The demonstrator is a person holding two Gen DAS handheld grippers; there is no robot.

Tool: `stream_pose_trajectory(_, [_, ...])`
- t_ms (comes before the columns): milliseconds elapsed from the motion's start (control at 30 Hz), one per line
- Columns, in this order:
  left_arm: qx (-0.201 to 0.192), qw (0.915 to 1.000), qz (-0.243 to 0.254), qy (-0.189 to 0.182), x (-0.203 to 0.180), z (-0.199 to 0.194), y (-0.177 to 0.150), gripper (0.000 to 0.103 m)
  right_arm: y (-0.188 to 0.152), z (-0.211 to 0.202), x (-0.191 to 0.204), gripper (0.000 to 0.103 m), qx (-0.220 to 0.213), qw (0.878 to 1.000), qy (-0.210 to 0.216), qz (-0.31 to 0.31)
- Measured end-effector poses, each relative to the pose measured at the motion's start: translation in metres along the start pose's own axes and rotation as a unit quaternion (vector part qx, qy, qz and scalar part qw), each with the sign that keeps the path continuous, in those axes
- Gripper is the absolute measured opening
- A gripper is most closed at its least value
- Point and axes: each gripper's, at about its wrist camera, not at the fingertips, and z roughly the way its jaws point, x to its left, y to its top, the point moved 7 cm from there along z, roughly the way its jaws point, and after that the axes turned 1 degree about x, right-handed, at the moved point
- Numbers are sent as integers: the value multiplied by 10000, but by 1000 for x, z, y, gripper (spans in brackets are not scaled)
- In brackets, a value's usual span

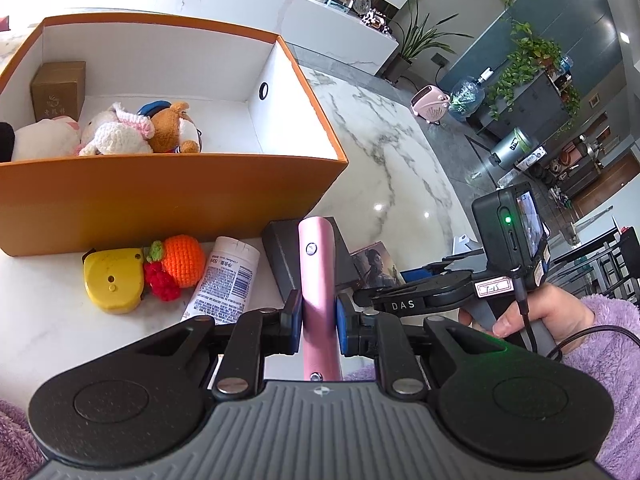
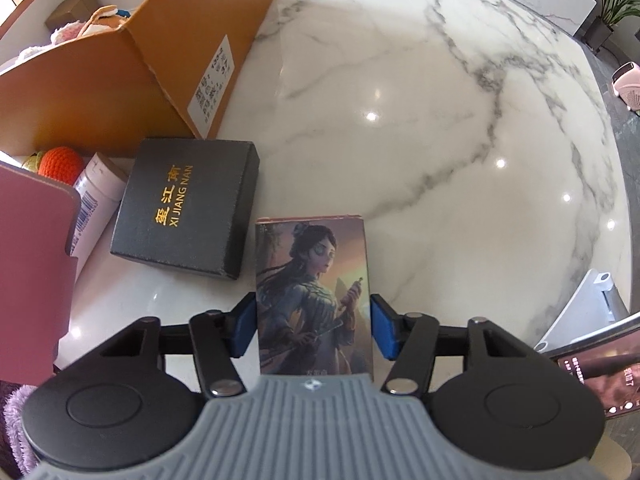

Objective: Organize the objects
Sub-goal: 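Grasp the illustrated card box with the right gripper, then carry the pink case with the left gripper while the right carries the card box over the orange box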

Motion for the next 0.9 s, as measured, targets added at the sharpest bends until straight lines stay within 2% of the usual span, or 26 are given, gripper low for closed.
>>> stream_pose_trajectory(333, [-152, 9999, -59, -32, 6, -15, 1, 20, -8, -15, 1, 59, -138, 9991, 64, 395])
stream_pose_trajectory(433, [-238, 9997, -45, -67, 5, -22, 3, 20, -11, -28, 11, 59, -255, 9991, -59, 338])
stream_pose_trajectory(533, [-345, 9993, -31, -112, 4, -31, 5, 20, -11, -48, 23, 59, -505, 9982, -270, 149])
stream_pose_trajectory(767, [-636, 9977, -17, -229, 5, -56, 14, 20, 1, -106, 61, 59, -1250, 9919, -218, -37])
stream_pose_trajectory(900, [-815, 9963, -16, -266, 8, -71, 23, 20, 12, -132, 80, 59, -1640, 9864, 8, -89])
